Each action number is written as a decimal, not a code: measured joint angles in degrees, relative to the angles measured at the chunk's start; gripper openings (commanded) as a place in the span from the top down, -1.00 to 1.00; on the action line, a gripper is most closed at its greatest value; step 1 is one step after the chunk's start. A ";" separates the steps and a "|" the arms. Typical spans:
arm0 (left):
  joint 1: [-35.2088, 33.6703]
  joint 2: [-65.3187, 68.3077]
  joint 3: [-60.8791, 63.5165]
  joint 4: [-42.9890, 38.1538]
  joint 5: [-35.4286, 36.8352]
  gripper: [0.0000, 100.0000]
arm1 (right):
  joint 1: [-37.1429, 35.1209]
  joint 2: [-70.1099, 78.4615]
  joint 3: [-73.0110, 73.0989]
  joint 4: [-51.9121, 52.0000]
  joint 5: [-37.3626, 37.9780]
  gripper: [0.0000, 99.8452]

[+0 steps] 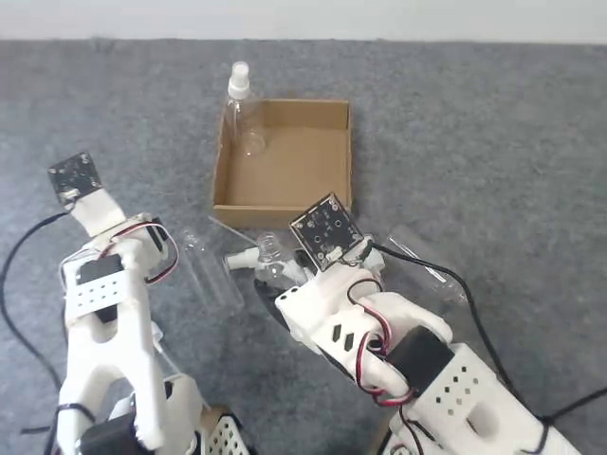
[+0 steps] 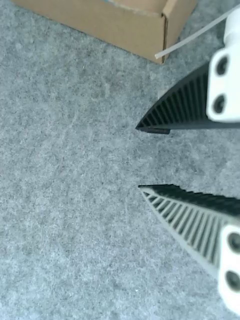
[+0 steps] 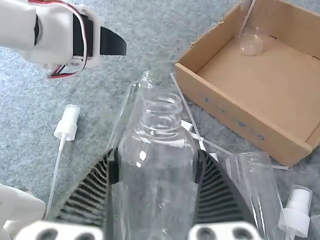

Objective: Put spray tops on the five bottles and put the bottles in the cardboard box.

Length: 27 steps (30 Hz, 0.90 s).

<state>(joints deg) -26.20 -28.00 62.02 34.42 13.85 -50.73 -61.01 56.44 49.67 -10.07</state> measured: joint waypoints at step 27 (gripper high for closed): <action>8.18 -23.38 1.41 6.07 0.00 0.68 | 0.00 -21.01 18.11 -13.19 8.97 0.99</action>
<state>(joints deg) -18.02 -51.38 63.43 40.48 13.85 -50.73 -82.02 74.55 36.48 -1.10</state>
